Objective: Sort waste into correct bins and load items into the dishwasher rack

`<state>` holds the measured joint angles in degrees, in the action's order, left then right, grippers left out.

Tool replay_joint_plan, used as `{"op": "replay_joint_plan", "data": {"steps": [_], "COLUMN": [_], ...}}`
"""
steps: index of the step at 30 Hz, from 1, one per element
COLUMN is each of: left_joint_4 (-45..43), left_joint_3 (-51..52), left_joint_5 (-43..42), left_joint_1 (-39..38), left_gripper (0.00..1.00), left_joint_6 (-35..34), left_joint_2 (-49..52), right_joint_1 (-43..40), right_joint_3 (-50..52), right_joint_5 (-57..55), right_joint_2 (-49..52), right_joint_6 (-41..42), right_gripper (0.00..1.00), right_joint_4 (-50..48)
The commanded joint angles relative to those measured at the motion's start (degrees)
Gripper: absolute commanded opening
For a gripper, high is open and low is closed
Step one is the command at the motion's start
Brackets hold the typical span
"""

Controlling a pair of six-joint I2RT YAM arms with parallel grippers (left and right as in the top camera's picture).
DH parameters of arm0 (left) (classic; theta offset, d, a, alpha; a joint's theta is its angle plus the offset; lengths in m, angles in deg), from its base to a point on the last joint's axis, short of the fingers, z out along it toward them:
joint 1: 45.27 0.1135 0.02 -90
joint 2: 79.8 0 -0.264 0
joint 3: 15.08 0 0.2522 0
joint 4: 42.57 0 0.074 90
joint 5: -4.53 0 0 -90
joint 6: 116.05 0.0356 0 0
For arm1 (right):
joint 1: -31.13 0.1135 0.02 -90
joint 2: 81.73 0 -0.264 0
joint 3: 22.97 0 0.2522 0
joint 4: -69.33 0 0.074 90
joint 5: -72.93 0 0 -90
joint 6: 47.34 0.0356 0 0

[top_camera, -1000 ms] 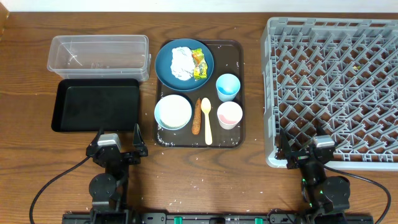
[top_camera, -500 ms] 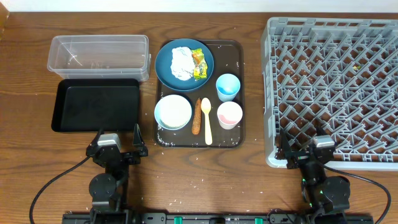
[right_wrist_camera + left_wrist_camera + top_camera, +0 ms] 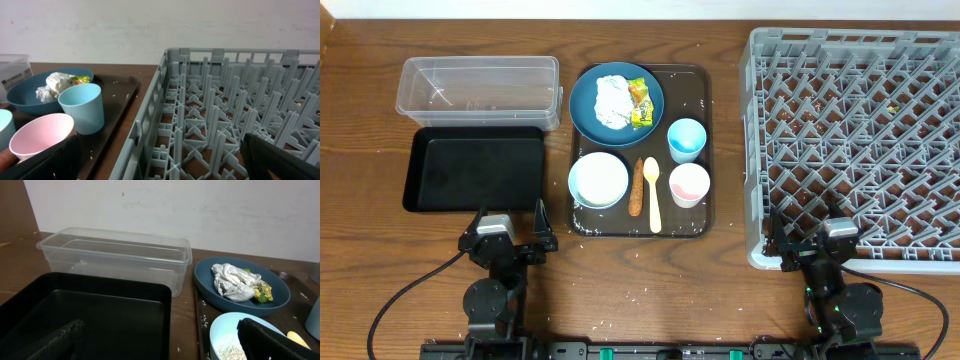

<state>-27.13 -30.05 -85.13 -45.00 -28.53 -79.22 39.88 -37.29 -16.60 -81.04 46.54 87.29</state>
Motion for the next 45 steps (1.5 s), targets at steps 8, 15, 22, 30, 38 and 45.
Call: {"op": "replay_joint_plan", "data": {"steps": [8, 15, 22, 30, 38, 45], "left_joint_4": [2.4, 2.4, 2.4, 2.4, 2.3, -0.7], "left_joint_3": [1.0, 1.0, 1.0, 1.0, 0.9, 0.1], "left_joint_5": [0.5, 0.5, 0.5, -0.5, -2.8, -5.3], "left_joint_1": [0.1, 0.1, 0.1, 0.1, 0.1, 0.1], "left_gripper": [0.98, 0.98, 0.98, 0.98, 0.98, 0.98], "left_joint_6": [1.2, 1.2, 1.2, 1.2, 0.8, -1.5], "left_joint_2": [-0.3, -0.3, -0.3, -0.3, -0.3, -0.3], "right_joint_1": [-0.3, -0.3, -0.3, -0.3, -0.3, -0.3], "right_joint_3": [0.2, 0.2, 0.2, 0.2, 0.2, -0.3], "right_joint_5": [0.4, 0.4, 0.4, 0.4, 0.4, 6.6], "right_joint_2": [0.0, 0.0, 0.1, 0.1, 0.1, 0.1], "right_joint_6": [0.3, 0.3, 0.3, 0.3, 0.3, 0.2], "right_gripper": [0.99, 0.99, 0.99, 0.99, 0.99, 0.99], "right_joint_4": [0.0, 0.0, 0.0, 0.0, -1.8, -10.1]}}
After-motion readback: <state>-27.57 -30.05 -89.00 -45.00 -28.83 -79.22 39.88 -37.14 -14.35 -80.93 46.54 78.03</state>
